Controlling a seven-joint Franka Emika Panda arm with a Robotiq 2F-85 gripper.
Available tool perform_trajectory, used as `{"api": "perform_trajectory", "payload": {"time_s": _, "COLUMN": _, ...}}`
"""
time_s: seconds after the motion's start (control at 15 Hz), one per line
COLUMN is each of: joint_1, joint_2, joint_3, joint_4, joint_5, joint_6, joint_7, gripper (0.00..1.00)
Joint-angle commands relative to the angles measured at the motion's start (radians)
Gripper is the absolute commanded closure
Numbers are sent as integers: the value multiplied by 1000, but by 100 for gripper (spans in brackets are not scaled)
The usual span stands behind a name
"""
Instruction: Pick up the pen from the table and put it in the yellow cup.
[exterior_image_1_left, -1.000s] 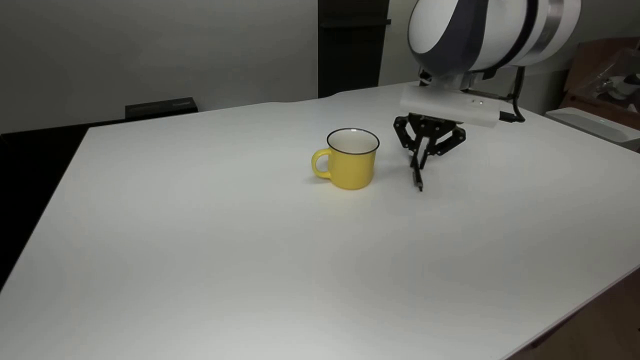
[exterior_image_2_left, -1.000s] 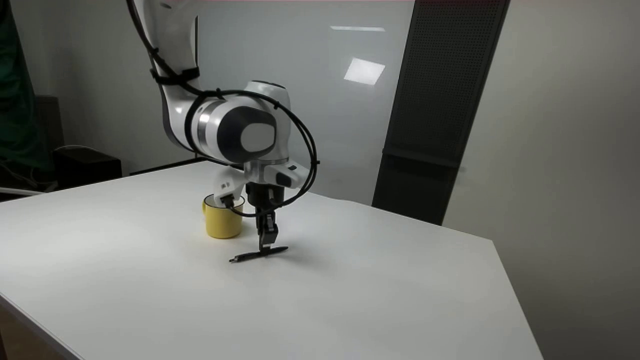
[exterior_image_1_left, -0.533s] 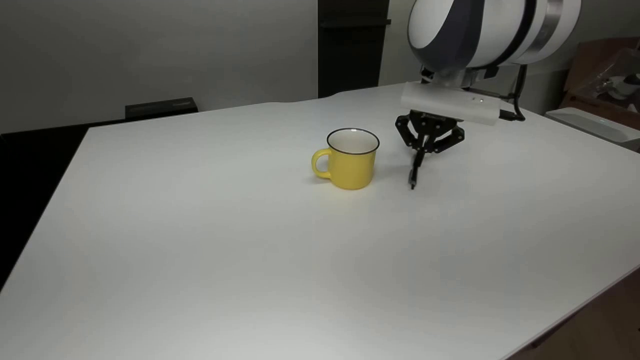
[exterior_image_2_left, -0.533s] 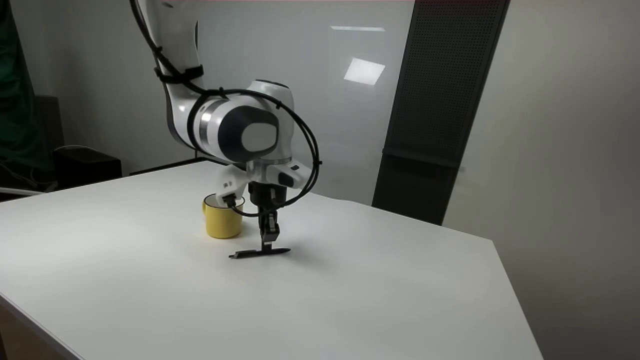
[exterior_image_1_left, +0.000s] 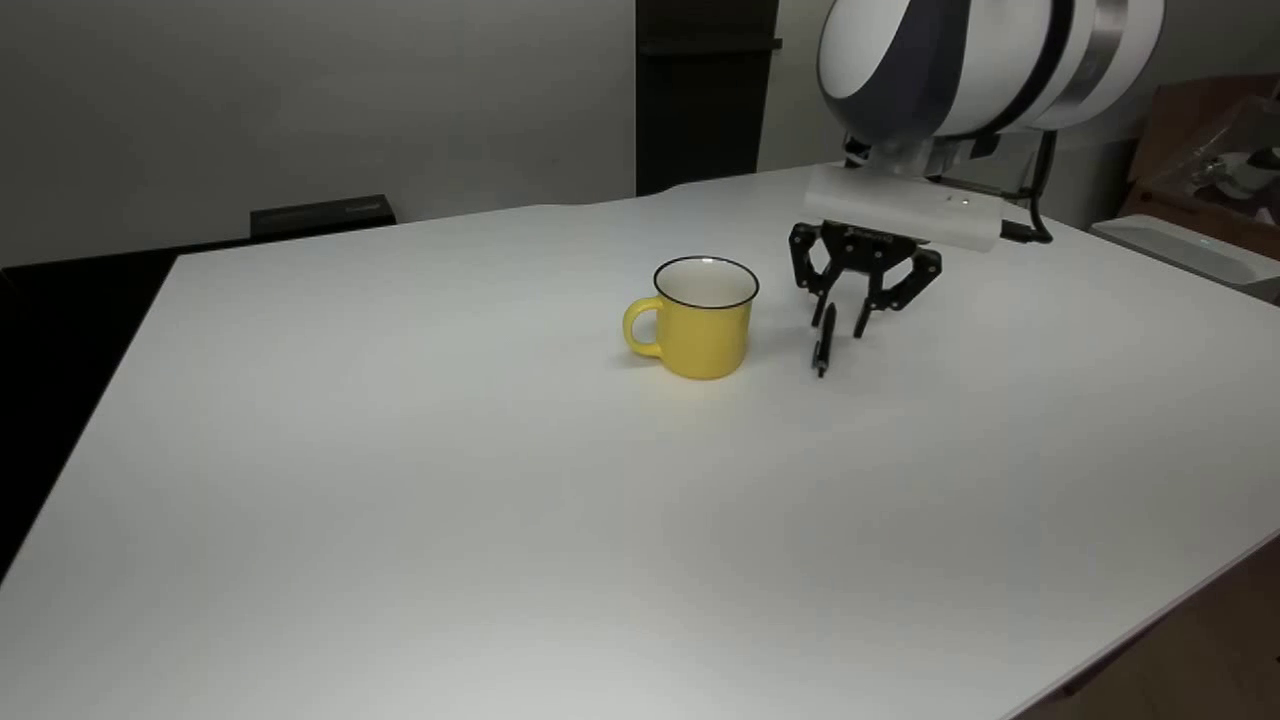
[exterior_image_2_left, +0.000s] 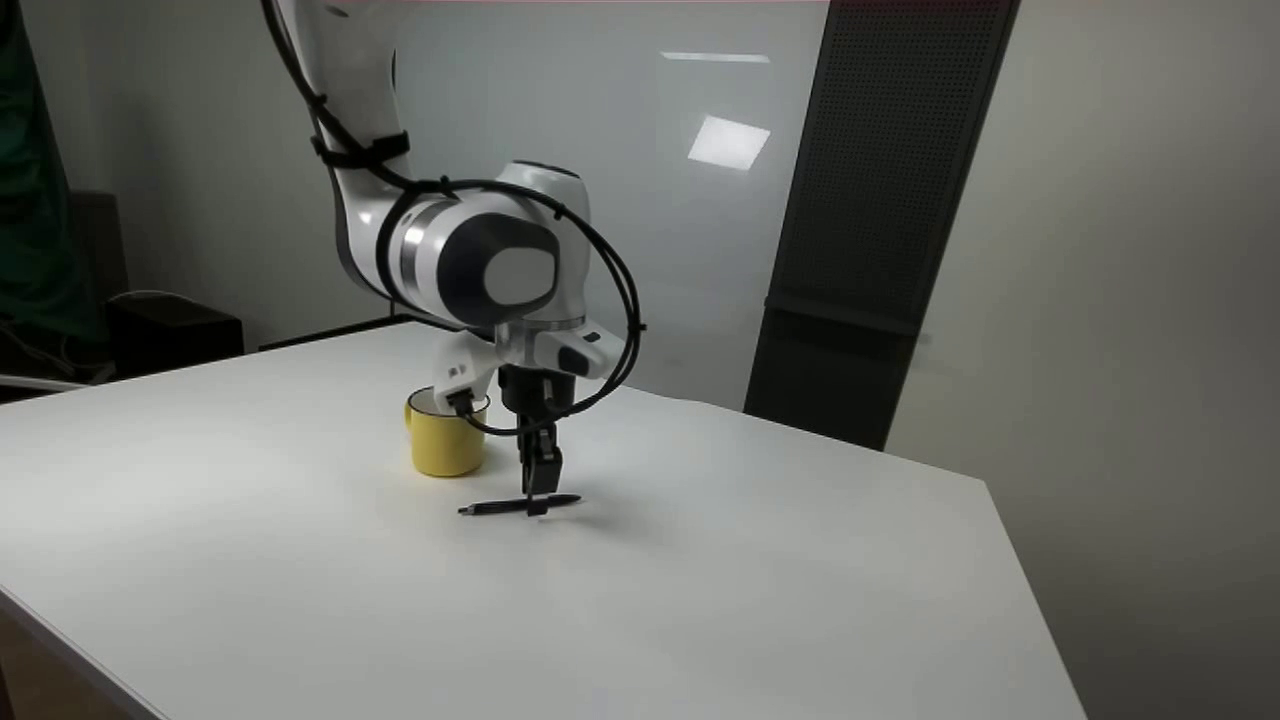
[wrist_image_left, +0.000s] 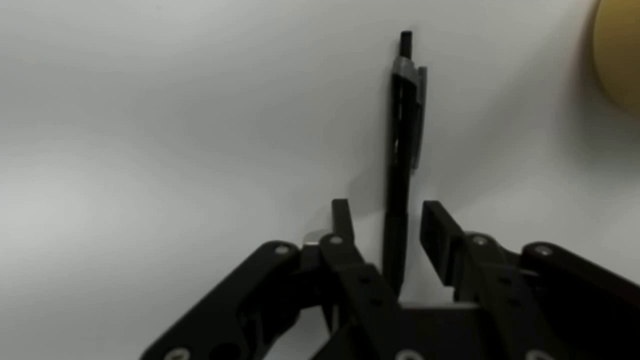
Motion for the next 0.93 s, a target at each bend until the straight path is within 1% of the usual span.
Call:
{"api": "perform_trajectory", "payload": {"time_s": 0.0, "joint_1": -7, "joint_2": 9, "joint_3": 0, "joint_4": 13, "joint_5": 18, "joint_6": -3, "joint_7": -15, "gripper": 27}}
{"api": "perform_trajectory", "payload": {"time_s": 0.13, "joint_1": -6, "joint_2": 12, "joint_3": -2, "joint_4": 15, "joint_5": 18, "joint_6": -2, "joint_7": -13, "gripper": 13}}
{"api": "perform_trajectory", "payload": {"time_s": 0.27, "joint_1": -6, "joint_2": 16, "joint_3": -3, "joint_4": 16, "joint_5": 19, "joint_6": -1, "joint_7": -12, "gripper": 1}}
{"api": "perform_trajectory", "payload": {"time_s": 0.33, "joint_1": -6, "joint_2": 18, "joint_3": -3, "joint_4": 16, "joint_5": 19, "joint_6": -2, "joint_7": -11, "gripper": 0}}
{"api": "perform_trajectory", "payload": {"time_s": 0.67, "joint_1": -1, "joint_2": 33, "joint_3": -13, "joint_4": 22, "joint_5": 16, "joint_6": -3, "joint_7": -5, "gripper": 0}}
{"api": "perform_trajectory", "payload": {"time_s": 0.73, "joint_1": 0, "joint_2": 36, "joint_3": -14, "joint_4": 23, "joint_5": 17, "joint_6": -3, "joint_7": -4, "gripper": 25}}
{"api": "perform_trajectory", "payload": {"time_s": 0.8, "joint_1": 0, "joint_2": 38, "joint_3": -15, "joint_4": 23, "joint_5": 16, "joint_6": -2, "joint_7": -5, "gripper": 27}}
{"api": "perform_trajectory", "payload": {"time_s": 0.87, "joint_1": 0, "joint_2": 39, "joint_3": -16, "joint_4": 23, "joint_5": 16, "joint_6": 0, "joint_7": -4, "gripper": 33}}
